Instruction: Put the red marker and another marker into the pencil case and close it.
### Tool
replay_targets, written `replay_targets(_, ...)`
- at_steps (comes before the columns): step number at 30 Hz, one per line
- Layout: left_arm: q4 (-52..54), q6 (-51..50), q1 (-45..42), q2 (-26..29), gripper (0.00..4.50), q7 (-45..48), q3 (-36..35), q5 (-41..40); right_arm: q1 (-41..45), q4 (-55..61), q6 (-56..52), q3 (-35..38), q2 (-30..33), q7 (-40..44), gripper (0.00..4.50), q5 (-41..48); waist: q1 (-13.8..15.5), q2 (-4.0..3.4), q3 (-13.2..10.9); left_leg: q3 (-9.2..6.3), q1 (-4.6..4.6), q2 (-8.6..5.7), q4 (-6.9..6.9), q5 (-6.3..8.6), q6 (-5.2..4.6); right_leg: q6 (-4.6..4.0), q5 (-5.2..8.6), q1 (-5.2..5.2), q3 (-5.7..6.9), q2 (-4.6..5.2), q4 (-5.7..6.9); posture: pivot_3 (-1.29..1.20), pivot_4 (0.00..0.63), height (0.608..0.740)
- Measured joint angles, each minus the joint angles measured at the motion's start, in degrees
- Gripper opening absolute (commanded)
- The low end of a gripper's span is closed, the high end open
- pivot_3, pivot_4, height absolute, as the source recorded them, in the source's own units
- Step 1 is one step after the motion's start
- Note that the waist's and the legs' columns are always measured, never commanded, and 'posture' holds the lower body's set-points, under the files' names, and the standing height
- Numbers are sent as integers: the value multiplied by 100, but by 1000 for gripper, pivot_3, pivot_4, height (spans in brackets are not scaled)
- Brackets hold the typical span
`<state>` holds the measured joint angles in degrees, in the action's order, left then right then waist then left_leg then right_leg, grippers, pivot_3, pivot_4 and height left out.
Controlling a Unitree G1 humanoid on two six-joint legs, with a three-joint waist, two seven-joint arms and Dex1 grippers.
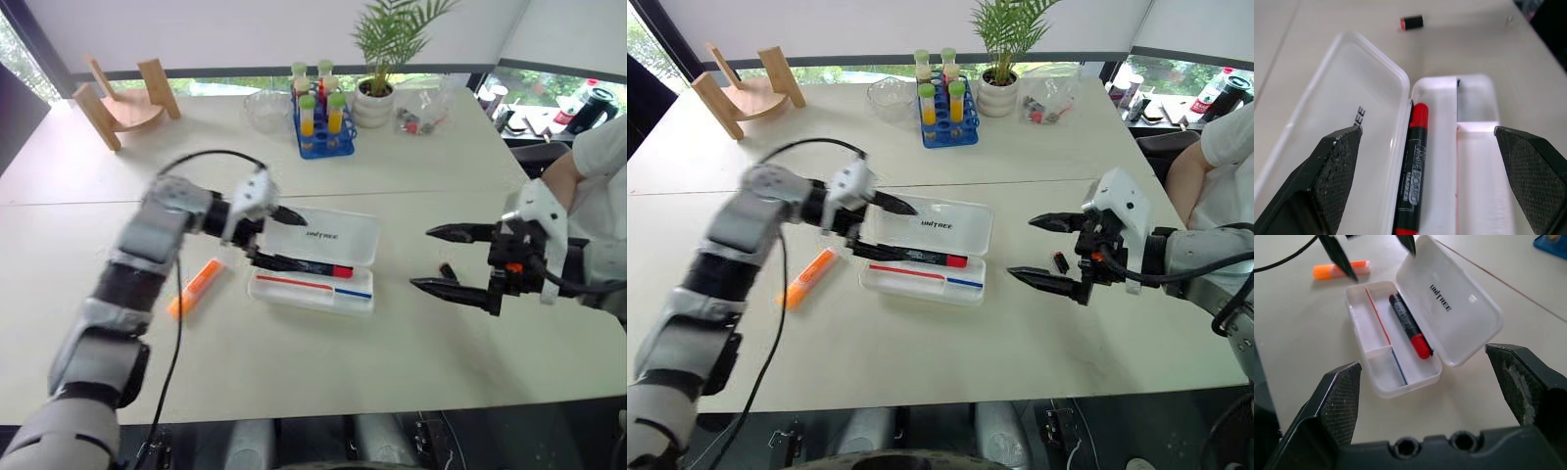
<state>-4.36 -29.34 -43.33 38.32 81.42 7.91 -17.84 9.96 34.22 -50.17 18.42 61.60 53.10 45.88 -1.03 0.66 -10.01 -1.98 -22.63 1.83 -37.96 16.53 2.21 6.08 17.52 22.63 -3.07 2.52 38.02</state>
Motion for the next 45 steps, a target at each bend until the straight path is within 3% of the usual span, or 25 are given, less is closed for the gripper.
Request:
replay_targets(5, 569, -1135, 1082, 1181, 4437, -644, -1071, -338, -113, -190, 61, 144, 58, 574, 4500, 208, -10, -2, -2, 3, 18, 2, 0, 0, 0, 0, 0, -13, -1, 1, 1, 0, 150, 740)
replay_targets(8, 599, -1151, 1881, 1565, 4437, -997, -1279, -180, 23, -280, 140, 106, 62, 798, 4500, 273, 14, -6, -4, 8, 21, -1, 0, 0, 0, -1, 1, -18, -2, 9, -2, 0, 150, 740)
replay_targets(12, 541, -1169, 2683, 1408, 4437, -1336, -1069, -59, 380, -347, 267, -133, 76, 1031, 4500, 270, 82, 5, -10, 3, 16, -1, -1, 0, 1, -2, 1, -20, 5, 12, -3, 0, 150, 740)
replay_targets(19, 346, -861, 2484, 901, 4437, -1998, -708, 251, 651, -463, 385, -509, 147, 1222, 4500, 151, 179, -12, -2, 5, 21, -3, -3, -1, 1, -2, 0, -23, 5, 11, -1, 0, 150, 740)
replay_targets(22, 203, -746, 2410, 814, 3567, -2213, -668, 358, 685, -473, 391, -520, 163, 1208, 4500, 137, 163, -22, 3, 7, 30, -3, -3, -1, 1, -2, 0, -30, 3, 11, 0, 0, 150, 740)
replay_targets(27, 108, -747, 2465, 862, 1133, -2343, -773, 352, 622, -451, 372, -433, 233, 1137, 4500, 148, 126, -24, 4, 8, 31, -2, -2, 0, 1, -2, 0, -29, 2, 11, 1, 0, 150, 740)
replay_targets(28, 113, -755, 2482, 885, 809, -2316, -801, 333, 614, -447, 346, -408, 243, 1125, 4500, 163, 120, -24, 4, 8, 30, -2, -2, 0, 1, -2, 0, -27, 2, 11, 0, 0, 150, 740)
replay_targets(33, 184, -566, 2475, 1024, 830, -1724, -689, 184, 557, -417, 287, -215, 290, 1095, 4500, 194, 67, -23, 0, 8, 19, -2, 1, 0, 1, -3, 1, -19, 2, 11, -1, 0, 150, 740)
replay_targets(40, 397, 73, 688, 757, 830, -381, -33, -85, 474, -432, 295, -168, 370, 1055, 4500, 151, 153, -9, -10, 13, 15, -6, -8, -1, 3, -1, 0, -20, 1, 11, -5, 0, 150, 740)
replay_targets(45, 227, 609, 287, 294, 830, 284, 889, 171, 412, -403, 290, -136, 369, 922, 4500, 154, 93, -11, -10, 9, 8, -3, 1, 1, -1, -2, 1, -8, -2, 0, -7, 0, 150, 740)
